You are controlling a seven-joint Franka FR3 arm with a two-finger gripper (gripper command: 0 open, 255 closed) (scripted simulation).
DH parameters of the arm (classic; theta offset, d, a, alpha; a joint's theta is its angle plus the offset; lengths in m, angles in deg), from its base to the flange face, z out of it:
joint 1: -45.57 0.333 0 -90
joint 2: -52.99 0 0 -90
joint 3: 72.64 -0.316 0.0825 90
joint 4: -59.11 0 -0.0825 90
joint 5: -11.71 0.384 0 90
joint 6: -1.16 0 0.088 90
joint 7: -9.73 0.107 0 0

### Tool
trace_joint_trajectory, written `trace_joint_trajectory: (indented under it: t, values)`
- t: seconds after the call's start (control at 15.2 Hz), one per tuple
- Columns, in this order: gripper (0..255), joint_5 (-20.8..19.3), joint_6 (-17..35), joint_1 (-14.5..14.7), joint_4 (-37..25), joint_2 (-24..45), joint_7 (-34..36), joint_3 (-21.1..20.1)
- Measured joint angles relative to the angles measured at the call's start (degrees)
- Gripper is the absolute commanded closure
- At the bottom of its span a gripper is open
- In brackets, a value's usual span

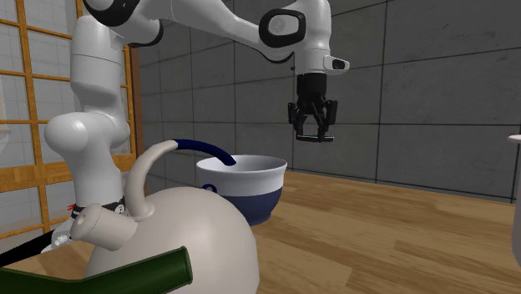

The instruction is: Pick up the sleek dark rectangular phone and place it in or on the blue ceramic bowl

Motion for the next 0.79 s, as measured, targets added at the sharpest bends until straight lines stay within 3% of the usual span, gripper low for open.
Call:
trace_joint_trajectory:
  t: [0.46, 0.79]
  values:
    - [255, -0.14, -5.2, -0.03, -4.67, -0.55, 0.15, 0.05]
    - [255, -1.42, -4.68, -1.63, 2.83, -7.58, -2.74, 1.64]
